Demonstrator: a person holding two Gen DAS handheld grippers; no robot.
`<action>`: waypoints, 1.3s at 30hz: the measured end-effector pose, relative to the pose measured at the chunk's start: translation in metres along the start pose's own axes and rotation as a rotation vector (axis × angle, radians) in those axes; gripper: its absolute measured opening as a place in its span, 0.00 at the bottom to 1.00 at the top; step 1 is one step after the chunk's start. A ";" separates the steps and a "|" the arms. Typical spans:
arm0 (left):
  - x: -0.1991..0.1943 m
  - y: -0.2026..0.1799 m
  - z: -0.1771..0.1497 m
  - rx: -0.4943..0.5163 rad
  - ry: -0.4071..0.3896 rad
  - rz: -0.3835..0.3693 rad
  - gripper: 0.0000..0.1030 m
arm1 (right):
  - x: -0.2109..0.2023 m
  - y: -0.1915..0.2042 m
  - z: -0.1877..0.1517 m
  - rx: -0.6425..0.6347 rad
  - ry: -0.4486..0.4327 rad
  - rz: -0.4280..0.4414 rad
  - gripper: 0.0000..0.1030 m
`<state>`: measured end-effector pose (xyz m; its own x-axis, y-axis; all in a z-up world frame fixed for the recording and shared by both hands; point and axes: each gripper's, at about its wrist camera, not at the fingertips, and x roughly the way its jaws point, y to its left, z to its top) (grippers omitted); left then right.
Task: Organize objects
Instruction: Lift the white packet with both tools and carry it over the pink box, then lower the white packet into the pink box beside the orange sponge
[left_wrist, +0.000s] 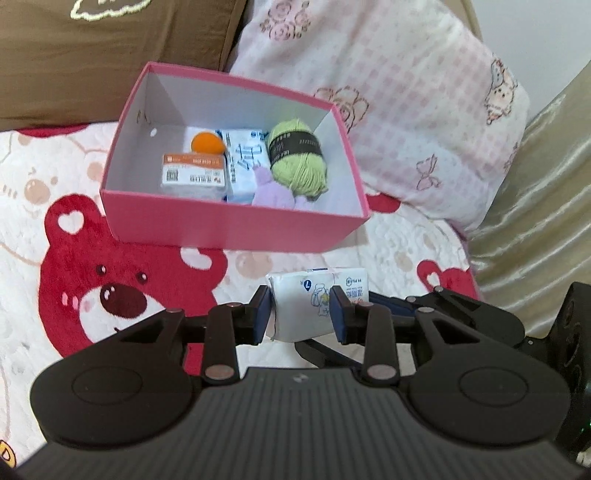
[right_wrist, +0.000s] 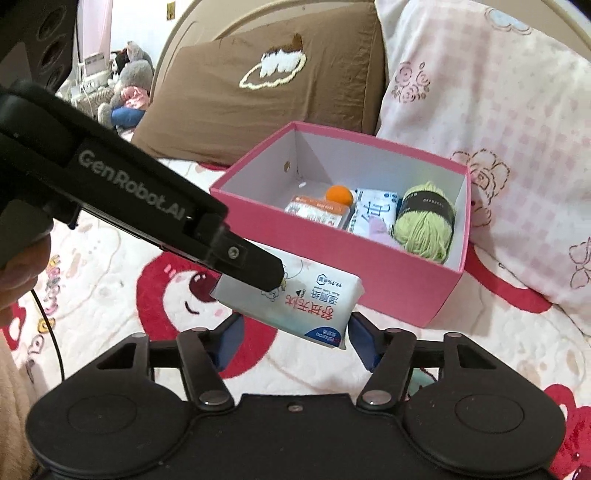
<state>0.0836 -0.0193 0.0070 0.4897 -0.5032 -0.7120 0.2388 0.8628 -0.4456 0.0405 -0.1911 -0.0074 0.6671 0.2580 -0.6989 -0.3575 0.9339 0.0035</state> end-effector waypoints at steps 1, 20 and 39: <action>-0.004 0.000 0.002 0.002 -0.009 -0.003 0.31 | -0.002 -0.001 0.001 0.004 -0.005 0.004 0.61; -0.046 0.009 0.046 0.004 -0.121 0.026 0.31 | -0.010 0.002 0.059 -0.046 -0.093 0.075 0.59; -0.019 0.037 0.122 -0.006 -0.159 0.035 0.31 | 0.023 -0.034 0.143 -0.024 -0.107 0.147 0.60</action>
<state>0.1851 0.0283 0.0700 0.6245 -0.4586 -0.6322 0.2145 0.8790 -0.4258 0.1616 -0.1815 0.0782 0.6713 0.4177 -0.6122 -0.4715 0.8780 0.0820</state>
